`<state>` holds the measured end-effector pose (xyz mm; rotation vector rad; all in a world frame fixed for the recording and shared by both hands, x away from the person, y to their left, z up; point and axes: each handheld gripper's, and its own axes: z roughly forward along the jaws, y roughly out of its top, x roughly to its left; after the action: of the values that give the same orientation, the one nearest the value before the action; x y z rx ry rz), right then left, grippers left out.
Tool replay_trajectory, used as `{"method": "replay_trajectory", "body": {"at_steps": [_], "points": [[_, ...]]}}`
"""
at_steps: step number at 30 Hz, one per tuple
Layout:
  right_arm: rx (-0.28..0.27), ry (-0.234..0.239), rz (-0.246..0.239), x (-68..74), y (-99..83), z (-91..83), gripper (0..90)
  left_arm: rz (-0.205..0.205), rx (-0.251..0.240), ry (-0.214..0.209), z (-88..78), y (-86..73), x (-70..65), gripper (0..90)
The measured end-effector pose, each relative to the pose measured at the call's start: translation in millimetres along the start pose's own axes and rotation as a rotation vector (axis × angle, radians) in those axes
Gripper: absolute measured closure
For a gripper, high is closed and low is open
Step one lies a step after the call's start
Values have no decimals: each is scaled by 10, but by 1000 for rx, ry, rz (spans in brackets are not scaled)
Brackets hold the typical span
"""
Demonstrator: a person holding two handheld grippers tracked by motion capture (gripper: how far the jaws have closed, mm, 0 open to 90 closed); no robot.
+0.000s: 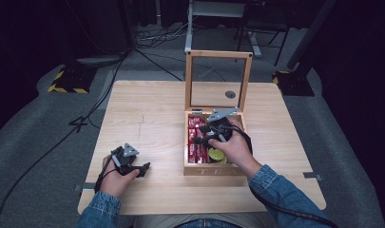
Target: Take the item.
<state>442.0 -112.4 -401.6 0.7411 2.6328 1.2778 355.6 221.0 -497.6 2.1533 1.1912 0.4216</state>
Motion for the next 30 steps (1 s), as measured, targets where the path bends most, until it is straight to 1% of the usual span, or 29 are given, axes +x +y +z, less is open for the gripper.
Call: {"method": "replay_trajectory", "body": {"at_steps": [2,5,8,11,15,21,24,25,30], "points": [[18,-11,0,-3,-17,22,417,2,-4,5,5,-3,5,272],[37,-9,21,-22,-45,52,427,4,-16,0,16,-10,14,260],[68,0,39,-8,-65,89,431,10,-21,1,23,-10,18,251],[98,18,41,15,-90,141,428,9,-25,-3,27,-11,19,249],[138,32,37,36,-120,200,411,6,-28,-4,34,-11,17,247],[206,54,35,71,-111,246,377,5,-31,-5,38,-11,15,247],[234,69,34,78,-106,275,356,6,-32,-4,37,-12,16,247],[245,79,27,80,-105,289,351,5,-32,-4,37,-12,15,247],[264,98,15,104,-79,330,302,5,-31,-5,37,-11,15,247]]}}
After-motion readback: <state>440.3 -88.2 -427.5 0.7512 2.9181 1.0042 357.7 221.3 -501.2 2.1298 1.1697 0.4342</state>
